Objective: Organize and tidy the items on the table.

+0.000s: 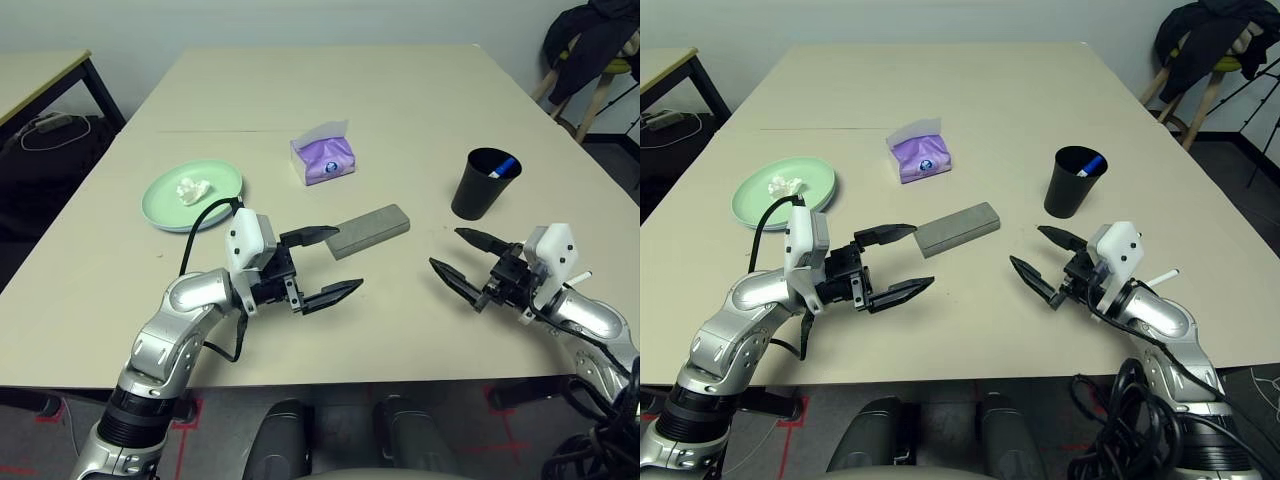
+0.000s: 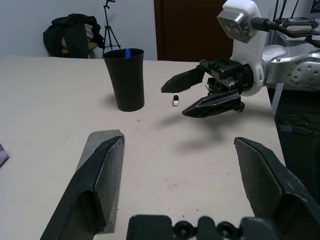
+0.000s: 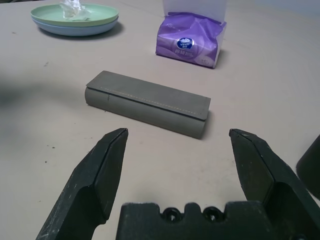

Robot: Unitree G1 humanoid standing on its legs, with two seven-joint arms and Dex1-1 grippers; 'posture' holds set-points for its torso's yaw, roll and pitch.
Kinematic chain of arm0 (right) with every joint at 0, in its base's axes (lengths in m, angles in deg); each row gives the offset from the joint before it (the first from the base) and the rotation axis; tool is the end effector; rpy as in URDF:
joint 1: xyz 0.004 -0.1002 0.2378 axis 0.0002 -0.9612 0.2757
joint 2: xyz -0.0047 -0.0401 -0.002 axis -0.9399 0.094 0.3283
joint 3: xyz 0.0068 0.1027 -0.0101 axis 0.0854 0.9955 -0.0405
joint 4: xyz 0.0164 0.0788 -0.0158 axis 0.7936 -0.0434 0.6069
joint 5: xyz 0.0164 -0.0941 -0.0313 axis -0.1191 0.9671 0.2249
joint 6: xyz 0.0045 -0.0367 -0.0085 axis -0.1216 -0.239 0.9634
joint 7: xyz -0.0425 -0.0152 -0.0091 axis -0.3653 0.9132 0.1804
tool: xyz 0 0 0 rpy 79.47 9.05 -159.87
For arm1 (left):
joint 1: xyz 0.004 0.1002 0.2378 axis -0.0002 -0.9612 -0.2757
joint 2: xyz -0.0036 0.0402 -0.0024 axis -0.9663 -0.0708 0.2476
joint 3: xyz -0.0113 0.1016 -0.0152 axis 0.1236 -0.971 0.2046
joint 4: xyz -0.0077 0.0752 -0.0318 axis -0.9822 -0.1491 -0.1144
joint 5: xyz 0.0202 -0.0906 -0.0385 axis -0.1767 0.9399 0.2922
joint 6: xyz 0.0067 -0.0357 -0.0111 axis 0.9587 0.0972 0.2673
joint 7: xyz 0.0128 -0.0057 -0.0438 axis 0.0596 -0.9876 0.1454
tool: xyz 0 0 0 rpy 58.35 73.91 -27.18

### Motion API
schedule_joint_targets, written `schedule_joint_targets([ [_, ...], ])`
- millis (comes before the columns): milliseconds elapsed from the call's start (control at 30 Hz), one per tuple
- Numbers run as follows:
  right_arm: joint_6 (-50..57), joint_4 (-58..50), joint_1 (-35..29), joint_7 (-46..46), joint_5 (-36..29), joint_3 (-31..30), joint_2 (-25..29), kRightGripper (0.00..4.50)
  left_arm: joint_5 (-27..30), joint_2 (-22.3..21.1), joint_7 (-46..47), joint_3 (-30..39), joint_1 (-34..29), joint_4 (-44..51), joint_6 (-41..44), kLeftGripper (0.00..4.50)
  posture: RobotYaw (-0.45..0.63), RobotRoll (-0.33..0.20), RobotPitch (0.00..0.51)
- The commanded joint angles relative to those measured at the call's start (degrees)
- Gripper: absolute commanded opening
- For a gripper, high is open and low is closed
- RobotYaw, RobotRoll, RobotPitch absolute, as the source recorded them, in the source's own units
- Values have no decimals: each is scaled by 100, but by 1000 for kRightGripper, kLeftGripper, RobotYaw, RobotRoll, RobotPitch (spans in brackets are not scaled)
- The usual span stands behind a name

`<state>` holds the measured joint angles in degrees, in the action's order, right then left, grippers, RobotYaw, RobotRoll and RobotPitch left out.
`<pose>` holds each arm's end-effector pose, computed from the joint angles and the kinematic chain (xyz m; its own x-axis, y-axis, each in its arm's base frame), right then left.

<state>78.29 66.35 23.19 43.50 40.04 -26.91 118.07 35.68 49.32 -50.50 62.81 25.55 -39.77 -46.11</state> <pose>0.2128 -0.2532 0.1023 0.7425 0.6692 -0.0294 -0.6603 0.7239 -0.2000 0.2209 0.1795 0.1407 0.3480 -0.9374 0.0138 0.9229 0.3451 0.1710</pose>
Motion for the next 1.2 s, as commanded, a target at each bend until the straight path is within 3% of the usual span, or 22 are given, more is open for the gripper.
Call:
schedule_joint_targets([
  [33, 173, -40, 104, -48, -94, 228, 181, 4500, 37, -6, 12, -72, 5, 109, 43, 4483, 32, 0, 60],
  [233, 1115, -258, 735, 143, -302, 329, 957, 4500, 16, 30, 67, -121, 27, 130, 71, 4483, 25, 0, 65],
  [400, 2073, -101, 1695, 425, -542, 303, 1587, 4500, -5, 27, 73, -152, 40, 88, 41, 4483, 20, 0, 67],
  [467, 2792, 39, 2415, 660, -652, 92, 1897, 4500, -20, 31, 78, -173, 44, 68, 22, 4483, 15, 0, 71],
  [567, 4316, 411, 4006, 519, -1064, -16, 1949, 4500, -55, 28, 72, -203, 32, 35, -24, 4483, 15, 0, 71],
  [667, 4920, 608, 4957, 765, -1208, -180, 2005, 4500, -63, 25, 78, -212, 39, 10, -47, 4483, 10, 0, 72],
  [733, 4867, 724, 5302, 1213, -1172, -377, 2159, 4500, -66, 25, 75, -214, 53, -12, -57, 4483, 10, 0, 72],
  [900, 4189, 652, 5458, 2535, -715, -1190, 2785, 4500, -97, 42, 99, -181, 77, -101, -118, 4483, 9, 0, 75],
  [1200, 2013, 1199, 5170, 3578, 1157, -2347, 3397, 4500, -122, 69, 160, -150, 112, -261, -230, 4483, 11, 0, 77],
])
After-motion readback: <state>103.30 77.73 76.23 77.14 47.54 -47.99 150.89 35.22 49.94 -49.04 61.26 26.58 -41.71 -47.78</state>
